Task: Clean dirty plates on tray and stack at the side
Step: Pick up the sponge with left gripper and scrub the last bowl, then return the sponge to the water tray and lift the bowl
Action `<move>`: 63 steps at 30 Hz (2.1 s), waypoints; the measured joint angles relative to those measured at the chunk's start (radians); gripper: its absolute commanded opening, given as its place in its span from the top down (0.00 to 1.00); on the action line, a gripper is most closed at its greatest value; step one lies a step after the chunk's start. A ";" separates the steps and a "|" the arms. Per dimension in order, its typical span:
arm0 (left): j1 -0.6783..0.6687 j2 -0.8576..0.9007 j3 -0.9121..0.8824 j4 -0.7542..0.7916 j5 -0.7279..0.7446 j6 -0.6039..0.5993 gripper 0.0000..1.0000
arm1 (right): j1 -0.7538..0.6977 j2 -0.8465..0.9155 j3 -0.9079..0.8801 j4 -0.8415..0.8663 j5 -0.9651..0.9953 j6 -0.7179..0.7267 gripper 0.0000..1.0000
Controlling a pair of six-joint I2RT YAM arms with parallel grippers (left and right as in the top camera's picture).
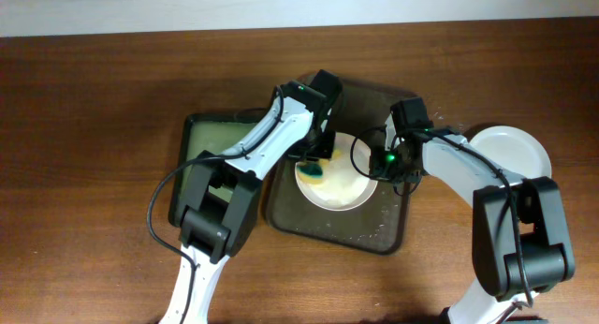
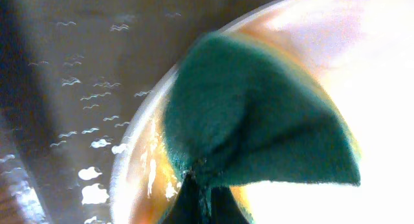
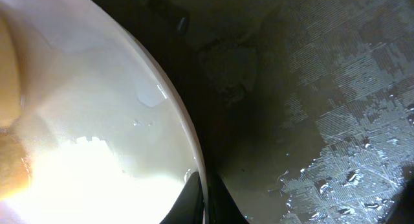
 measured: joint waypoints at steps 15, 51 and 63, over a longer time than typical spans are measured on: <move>-0.047 0.055 0.074 -0.090 0.155 0.064 1.00 | -0.002 -0.002 0.001 -0.006 0.002 0.006 0.96; 0.446 -0.425 -0.353 -0.075 -0.071 0.153 0.00 | 0.575 -0.472 0.023 -0.359 1.138 -0.055 0.96; 0.446 -0.864 -0.352 -0.026 0.043 0.153 0.00 | 0.786 -0.472 0.071 -0.443 1.469 -0.047 0.96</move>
